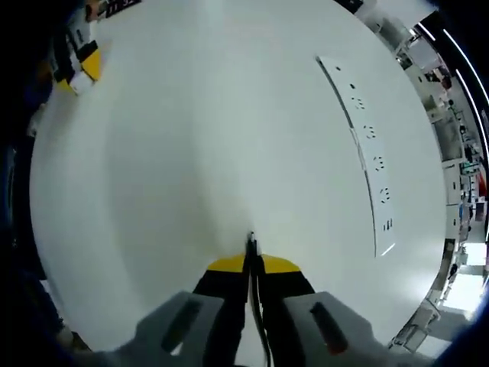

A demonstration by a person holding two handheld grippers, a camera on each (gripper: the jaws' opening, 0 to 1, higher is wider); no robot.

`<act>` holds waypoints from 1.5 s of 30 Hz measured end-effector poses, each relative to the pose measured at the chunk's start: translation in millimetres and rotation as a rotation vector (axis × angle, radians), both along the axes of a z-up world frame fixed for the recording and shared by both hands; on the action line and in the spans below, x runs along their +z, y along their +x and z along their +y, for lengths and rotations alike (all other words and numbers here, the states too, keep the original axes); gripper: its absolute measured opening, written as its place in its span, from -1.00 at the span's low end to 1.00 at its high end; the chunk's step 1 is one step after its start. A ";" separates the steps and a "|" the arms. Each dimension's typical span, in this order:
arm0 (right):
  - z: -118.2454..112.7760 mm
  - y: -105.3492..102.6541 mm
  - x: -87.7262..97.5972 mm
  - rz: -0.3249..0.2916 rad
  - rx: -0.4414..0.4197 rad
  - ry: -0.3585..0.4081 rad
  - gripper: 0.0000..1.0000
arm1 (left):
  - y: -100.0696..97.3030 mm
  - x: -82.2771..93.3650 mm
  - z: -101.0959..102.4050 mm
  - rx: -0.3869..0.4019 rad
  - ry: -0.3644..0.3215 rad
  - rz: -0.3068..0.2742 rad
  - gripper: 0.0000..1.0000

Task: Plug the desk Type‑C cable into the charger adapter.

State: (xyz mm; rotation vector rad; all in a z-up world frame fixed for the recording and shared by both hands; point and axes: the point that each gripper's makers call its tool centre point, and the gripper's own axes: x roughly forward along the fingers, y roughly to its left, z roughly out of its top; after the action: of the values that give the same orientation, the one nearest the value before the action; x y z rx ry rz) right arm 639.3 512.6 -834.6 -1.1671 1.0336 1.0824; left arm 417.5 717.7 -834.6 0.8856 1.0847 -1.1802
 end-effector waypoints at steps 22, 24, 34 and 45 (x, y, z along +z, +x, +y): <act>9.3 -101.8 15.2 -0.032 0.209 0.140 -0.92 | 6.9 2.9 2.4 -0.013 -0.008 -0.006 -0.47; 8.6 -110.7 16.1 -0.031 0.222 0.146 -0.92 | 7.2 3.1 2.6 -0.013 -0.008 -0.006 -0.47; 2.3 -144.0 17.8 -0.031 0.261 0.153 -0.92 | 6.2 3.1 2.6 -0.002 -0.011 -0.006 -0.47; -3.9 -169.9 12.2 -0.028 0.287 0.138 -0.91 | 7.0 3.4 3.8 0.018 -0.036 0.001 -0.47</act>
State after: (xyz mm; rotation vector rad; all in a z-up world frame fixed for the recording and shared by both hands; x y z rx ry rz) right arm 469.5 508.6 -822.4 -1.2389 0.7709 1.3366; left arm 424.5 721.4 -831.2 0.8460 1.0678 -1.1820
